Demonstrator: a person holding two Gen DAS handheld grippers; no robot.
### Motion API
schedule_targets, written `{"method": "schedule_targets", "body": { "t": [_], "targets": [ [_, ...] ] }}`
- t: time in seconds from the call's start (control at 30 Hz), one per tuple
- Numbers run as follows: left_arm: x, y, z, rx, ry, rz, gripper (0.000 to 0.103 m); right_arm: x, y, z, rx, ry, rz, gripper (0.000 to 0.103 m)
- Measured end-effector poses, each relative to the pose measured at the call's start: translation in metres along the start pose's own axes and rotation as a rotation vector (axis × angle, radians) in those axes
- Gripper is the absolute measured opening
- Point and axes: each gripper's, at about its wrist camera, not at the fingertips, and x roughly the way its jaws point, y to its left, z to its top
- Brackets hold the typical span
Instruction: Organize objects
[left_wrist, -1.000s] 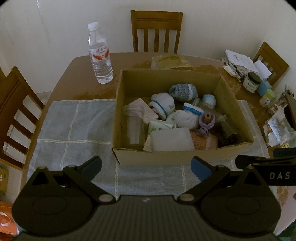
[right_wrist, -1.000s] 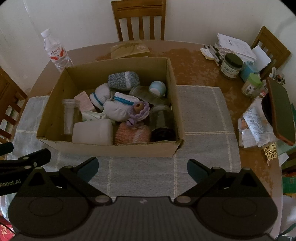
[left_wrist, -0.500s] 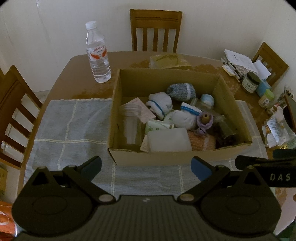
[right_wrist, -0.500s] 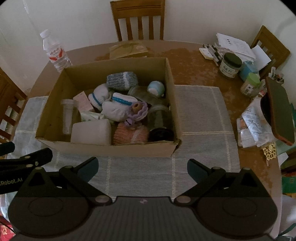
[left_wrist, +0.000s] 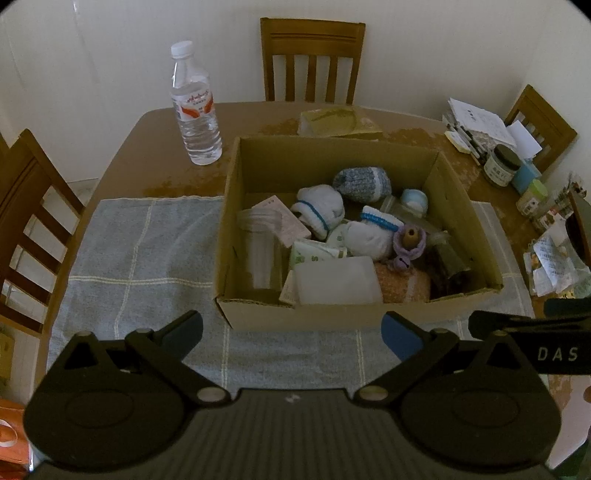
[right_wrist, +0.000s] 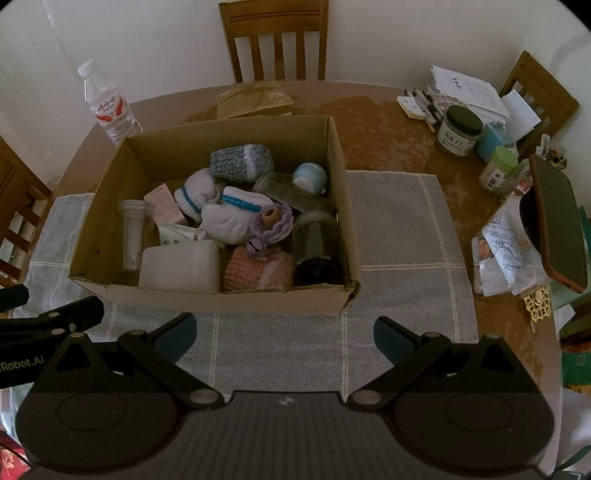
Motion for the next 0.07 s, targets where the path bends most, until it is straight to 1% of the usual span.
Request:
{"method": "schedule_targets", "body": {
  "t": [0.07],
  "targets": [
    [0.0003,-0.0002,0.0006,0.000,0.000,0.000,0.102,0.0000,0.0000,-0.0001,0.000,0.000,0.001,0.103]
  ]
}}
